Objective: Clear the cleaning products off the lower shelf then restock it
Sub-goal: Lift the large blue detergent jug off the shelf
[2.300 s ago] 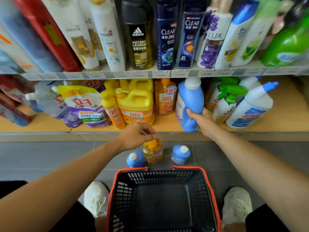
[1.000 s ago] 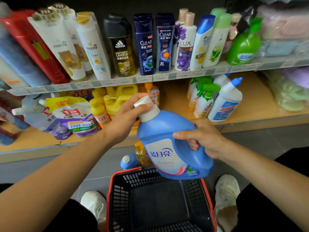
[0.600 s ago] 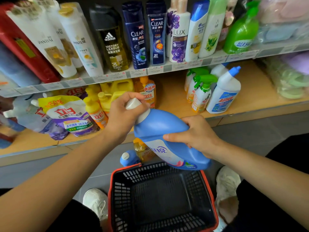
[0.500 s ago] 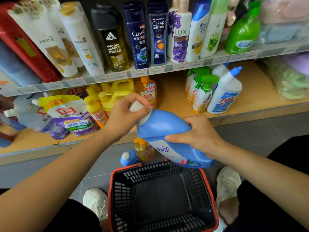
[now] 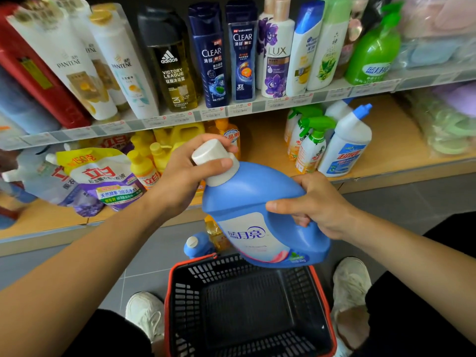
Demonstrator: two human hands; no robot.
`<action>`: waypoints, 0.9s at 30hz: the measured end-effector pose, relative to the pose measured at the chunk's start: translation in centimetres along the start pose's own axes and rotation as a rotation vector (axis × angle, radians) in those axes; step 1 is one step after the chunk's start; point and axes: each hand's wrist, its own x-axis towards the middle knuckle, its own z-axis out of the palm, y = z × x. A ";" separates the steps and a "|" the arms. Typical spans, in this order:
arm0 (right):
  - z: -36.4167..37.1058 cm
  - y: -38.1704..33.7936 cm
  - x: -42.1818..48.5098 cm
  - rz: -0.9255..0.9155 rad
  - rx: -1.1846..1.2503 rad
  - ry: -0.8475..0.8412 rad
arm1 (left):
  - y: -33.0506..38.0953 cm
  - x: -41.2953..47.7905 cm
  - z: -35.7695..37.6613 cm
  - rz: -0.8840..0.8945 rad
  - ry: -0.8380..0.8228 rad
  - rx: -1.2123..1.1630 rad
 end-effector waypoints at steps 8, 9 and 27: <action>1.8 -0.3 -0.1 -0.057 -0.029 0.044 | 1.0 -0.9 1.7 0.074 0.273 -0.037; 2.4 -0.2 -0.3 -0.105 -0.105 0.106 | 0.7 -1.0 2.2 0.099 0.363 0.000; 1.6 0.6 0.7 0.119 0.124 -0.122 | 1.3 -0.2 -0.1 0.064 -0.078 -0.040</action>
